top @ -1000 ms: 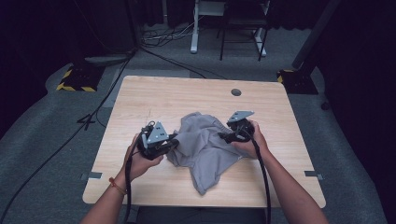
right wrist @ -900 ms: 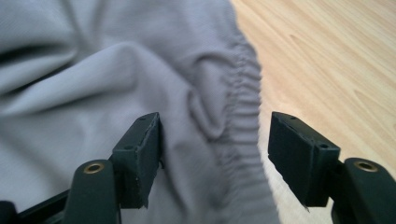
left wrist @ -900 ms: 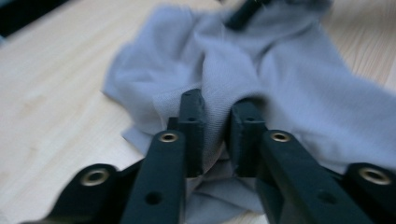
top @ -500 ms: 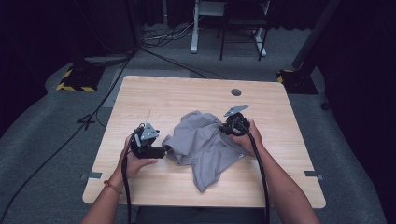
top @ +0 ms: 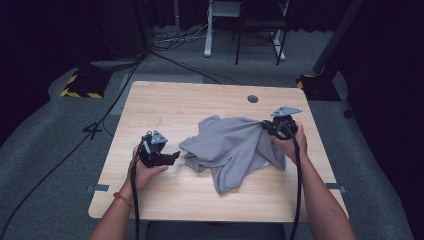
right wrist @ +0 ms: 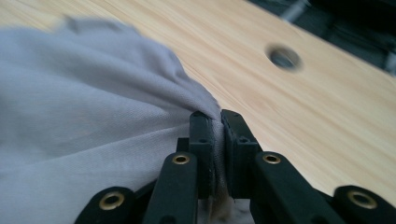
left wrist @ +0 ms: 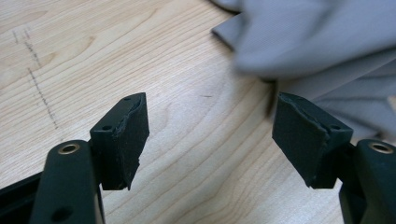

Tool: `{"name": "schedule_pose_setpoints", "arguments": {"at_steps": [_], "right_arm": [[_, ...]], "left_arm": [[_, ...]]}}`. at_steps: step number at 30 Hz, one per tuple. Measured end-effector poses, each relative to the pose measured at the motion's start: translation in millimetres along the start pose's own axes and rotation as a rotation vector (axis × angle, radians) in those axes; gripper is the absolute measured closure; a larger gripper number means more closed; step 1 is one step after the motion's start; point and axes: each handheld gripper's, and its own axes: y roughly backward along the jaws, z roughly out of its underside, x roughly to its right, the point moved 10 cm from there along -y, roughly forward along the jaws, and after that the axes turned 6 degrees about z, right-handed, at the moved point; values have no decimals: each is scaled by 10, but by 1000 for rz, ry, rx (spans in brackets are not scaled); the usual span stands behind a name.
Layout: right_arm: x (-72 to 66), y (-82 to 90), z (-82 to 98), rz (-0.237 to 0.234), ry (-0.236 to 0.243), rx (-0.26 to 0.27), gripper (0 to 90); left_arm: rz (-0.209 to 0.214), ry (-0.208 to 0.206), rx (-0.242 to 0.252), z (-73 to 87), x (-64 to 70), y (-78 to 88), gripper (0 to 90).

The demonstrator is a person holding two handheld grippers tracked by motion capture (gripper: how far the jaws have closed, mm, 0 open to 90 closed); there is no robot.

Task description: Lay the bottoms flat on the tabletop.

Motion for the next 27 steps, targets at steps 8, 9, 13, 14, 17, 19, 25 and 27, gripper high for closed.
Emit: {"name": "schedule_pose_setpoints", "arguments": {"at_steps": [8,9,13,14,17,19,25,27], "right_arm": [[519,-143,614,103,-125,-154,568],[536,-128,612,110,-135,-149,516],[196,32,244,18,-78,-19,412],[196,32,244,18,-78,-19,412],[-374,64,35,-144,20,20,371],[-710,66,-22,-216,114,15,343],[-1590,-44,-48,-374,309,-26,336],[-1628,-93,-25,-373,323,-47,342]], "left_arm": [[66,-37,-1,-25,138,-83,261],[86,-42,-5,-36,190,-122,255],[175,-106,-32,-89,467,-294,256],[195,-131,-36,-101,559,-332,256],[185,-199,-69,-98,741,-468,249],[165,-192,-75,-102,772,-551,234],[136,-107,-42,-140,697,-646,197],[147,-90,-47,-145,679,-665,203]]}}
